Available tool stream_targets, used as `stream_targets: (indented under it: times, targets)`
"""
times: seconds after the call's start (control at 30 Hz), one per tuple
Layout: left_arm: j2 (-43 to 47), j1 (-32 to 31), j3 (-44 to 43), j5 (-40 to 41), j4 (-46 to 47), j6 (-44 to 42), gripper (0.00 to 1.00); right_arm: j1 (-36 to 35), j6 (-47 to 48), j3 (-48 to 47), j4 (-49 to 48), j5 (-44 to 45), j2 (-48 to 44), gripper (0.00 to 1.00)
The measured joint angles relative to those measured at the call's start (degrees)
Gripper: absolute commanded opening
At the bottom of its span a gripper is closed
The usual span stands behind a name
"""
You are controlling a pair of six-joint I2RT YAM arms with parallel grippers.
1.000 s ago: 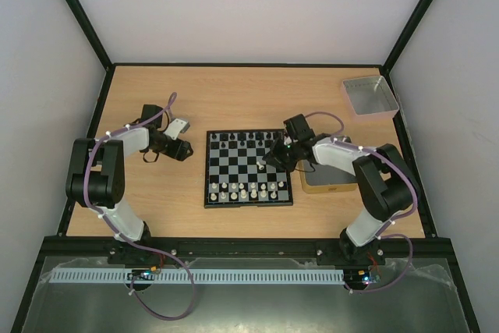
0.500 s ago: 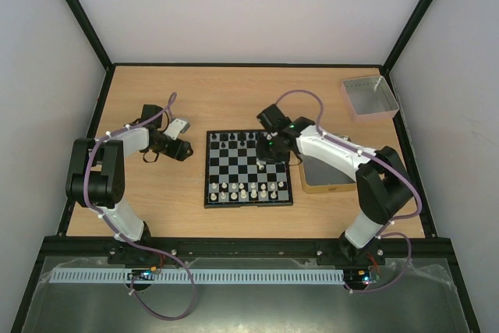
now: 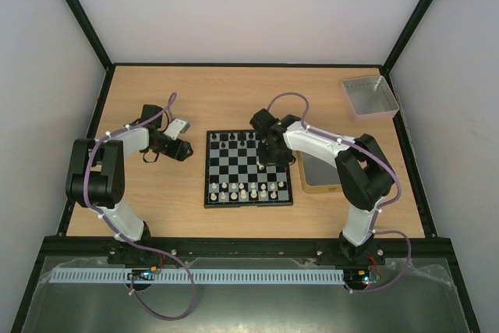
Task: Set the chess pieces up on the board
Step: Place the chess piece on the chessboard, then pick up the chess piece from the chessboard.
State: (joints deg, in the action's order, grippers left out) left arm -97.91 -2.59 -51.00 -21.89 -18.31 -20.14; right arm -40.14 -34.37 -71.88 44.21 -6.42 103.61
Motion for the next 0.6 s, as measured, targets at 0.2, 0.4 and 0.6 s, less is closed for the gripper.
stream_targets:
  times: [0.2,0.4,0.6]
  targets:
    - [0.00,0.00,0.00,-0.07,0.00,-0.02,0.76,0.00,0.63,-2.67,0.76,0.26,0.44,0.22]
    - [0.00,0.02,0.00,-0.13,0.00,-0.04,0.76,0.00,0.79,-4.92,1.01,0.09,0.44,0.23]
    - [0.00,0.02,0.00,-0.15,0.00,-0.07,0.76,-0.61,1.20,-5.90,1.57,-0.37,1.25,0.23]
